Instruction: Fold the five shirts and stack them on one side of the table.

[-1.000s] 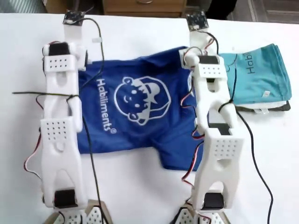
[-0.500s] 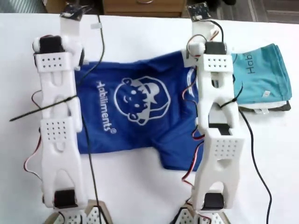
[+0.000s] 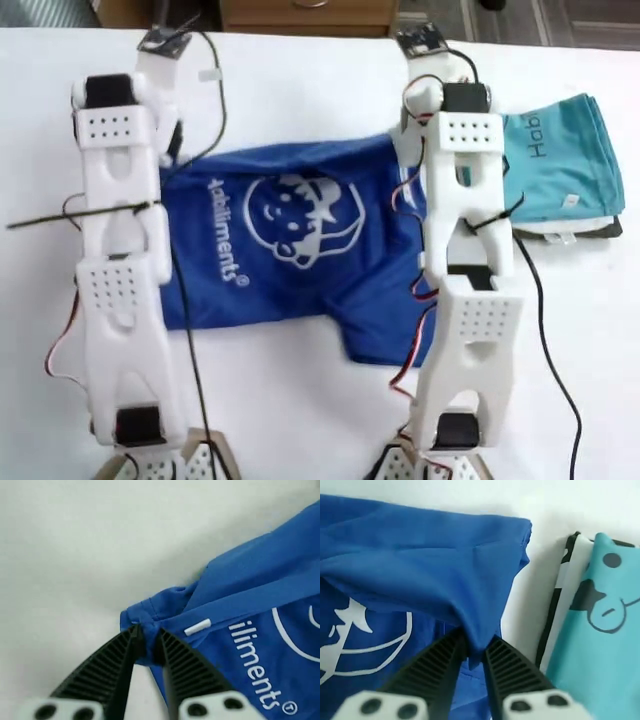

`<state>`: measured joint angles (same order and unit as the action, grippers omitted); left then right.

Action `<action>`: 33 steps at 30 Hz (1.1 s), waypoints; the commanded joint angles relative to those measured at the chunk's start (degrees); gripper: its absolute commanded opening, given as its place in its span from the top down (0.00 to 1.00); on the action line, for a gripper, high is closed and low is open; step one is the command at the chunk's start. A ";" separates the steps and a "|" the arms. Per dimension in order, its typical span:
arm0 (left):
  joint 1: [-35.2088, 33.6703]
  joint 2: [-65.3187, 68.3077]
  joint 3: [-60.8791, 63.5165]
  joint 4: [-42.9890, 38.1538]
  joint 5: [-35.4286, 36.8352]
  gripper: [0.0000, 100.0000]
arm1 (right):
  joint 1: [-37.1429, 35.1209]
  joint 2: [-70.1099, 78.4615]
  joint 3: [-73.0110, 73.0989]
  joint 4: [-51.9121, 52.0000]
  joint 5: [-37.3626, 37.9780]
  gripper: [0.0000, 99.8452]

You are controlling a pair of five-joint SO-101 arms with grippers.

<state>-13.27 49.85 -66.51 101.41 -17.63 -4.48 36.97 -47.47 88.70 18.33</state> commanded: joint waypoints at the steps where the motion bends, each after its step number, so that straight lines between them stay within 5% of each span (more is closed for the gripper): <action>1: -0.62 -9.49 6.55 0.88 -0.35 0.97 | 1.01 -6.55 -2.55 2.42 0.88 0.98; 19: -0.62 -28.92 30.37 -2.64 -0.26 0.97 | 0.57 -14.55 0.62 6.64 0.70 0.98; 33: -0.62 -50.90 62.99 -14.42 0.88 0.97 | 0.92 -41.63 47.21 -14.46 1.14 0.98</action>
<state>-13.27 5.36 -8.13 89.01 -16.84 -3.96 4.53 -10.37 79.38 18.86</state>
